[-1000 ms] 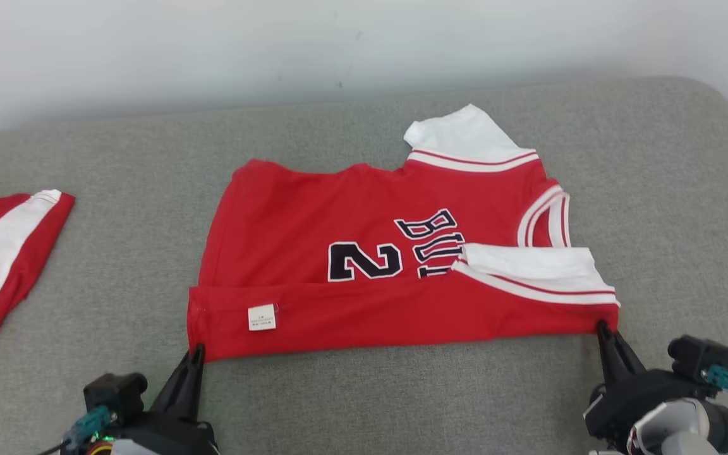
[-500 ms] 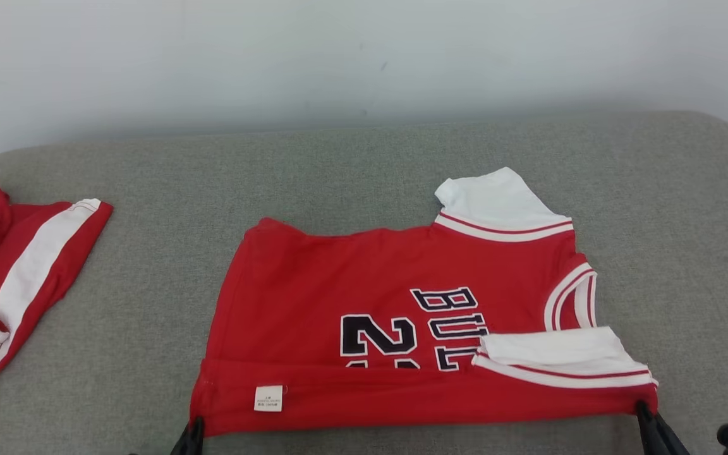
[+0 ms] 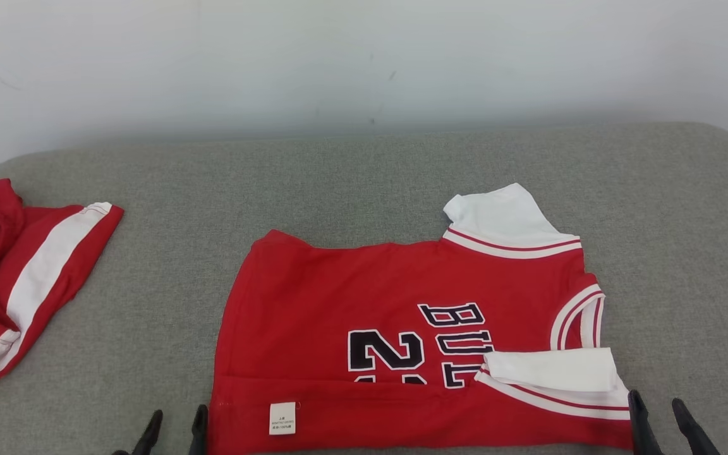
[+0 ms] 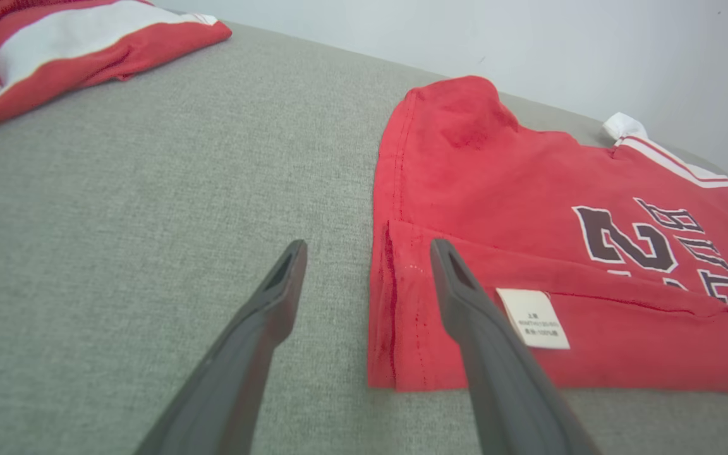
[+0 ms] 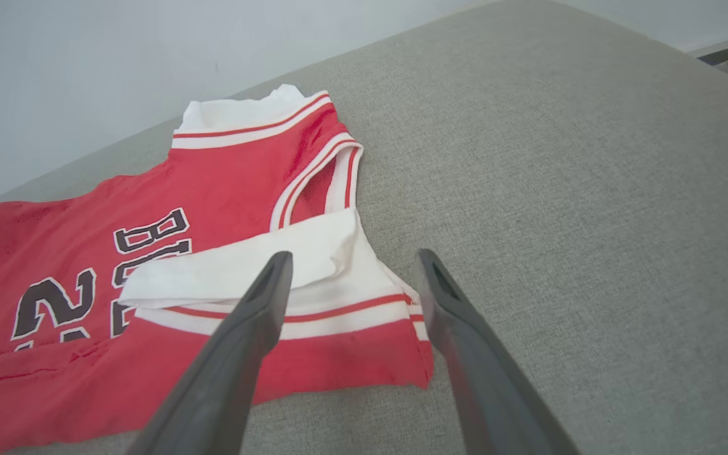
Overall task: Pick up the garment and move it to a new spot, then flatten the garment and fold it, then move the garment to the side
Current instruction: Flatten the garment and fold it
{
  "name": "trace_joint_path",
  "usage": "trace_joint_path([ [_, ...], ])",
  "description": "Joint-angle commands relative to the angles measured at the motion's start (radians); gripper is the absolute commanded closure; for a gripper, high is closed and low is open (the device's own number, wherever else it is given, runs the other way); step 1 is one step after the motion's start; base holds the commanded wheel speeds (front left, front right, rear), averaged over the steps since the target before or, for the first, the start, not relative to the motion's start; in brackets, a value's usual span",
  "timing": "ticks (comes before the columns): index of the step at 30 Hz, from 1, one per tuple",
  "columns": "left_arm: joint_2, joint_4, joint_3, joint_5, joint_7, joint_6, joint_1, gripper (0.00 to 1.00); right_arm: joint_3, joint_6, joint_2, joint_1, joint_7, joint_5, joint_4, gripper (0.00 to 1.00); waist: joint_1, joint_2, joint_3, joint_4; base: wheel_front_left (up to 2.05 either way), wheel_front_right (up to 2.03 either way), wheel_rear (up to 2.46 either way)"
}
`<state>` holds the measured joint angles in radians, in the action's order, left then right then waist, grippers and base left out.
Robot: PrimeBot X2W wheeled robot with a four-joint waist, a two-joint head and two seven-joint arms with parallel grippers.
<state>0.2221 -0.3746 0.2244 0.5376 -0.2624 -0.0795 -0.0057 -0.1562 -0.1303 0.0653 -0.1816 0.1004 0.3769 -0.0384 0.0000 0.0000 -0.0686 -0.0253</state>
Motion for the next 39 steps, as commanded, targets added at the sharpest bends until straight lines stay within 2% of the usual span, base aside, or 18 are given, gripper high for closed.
trace_joint_path([
  [1,-0.002,0.019,-0.021,-0.024,-0.003,-0.001,-0.001,0.00,0.001,0.000,-0.003,0.012,-0.016,-0.017,0.016,0.00,0.0000,0.0000,0.005,0.002,0.00,0.00,0.00],
  [10,-0.038,0.173,-0.188,-0.174,-0.003,-0.006,0.016,0.00,0.051,0.000,-0.007,0.073,-0.149,-0.075,0.051,0.00,0.0000,0.0000,0.033,0.008,0.00,0.00,0.00],
  [18,-0.060,0.260,-0.271,-0.302,-0.003,-0.004,0.043,0.00,0.109,0.000,-0.012,0.103,-0.276,-0.112,0.029,0.00,0.0000,0.0000,0.047,0.007,0.00,0.00,0.00],
  [21,-0.064,0.266,-0.291,-0.341,-0.003,-0.007,0.053,0.00,0.119,0.000,-0.013,0.107,-0.307,-0.109,0.007,0.00,0.0000,0.0000,0.042,0.009,0.00,0.00,0.00],
  [32,-0.092,0.223,-0.322,-0.362,-0.003,-0.034,0.040,0.00,0.150,0.000,-0.008,0.146,-0.346,-0.139,-0.067,0.00,0.0000,0.0000,0.012,0.010,0.00,0.00,0.00],
  [39,-0.001,0.150,-0.261,-0.324,-0.003,-0.052,-0.158,0.00,0.161,0.000,0.059,0.370,-0.286,-0.144,-0.136,0.00,0.0000,0.0000,-0.066,-0.009,0.00,0.00,0.00],
])
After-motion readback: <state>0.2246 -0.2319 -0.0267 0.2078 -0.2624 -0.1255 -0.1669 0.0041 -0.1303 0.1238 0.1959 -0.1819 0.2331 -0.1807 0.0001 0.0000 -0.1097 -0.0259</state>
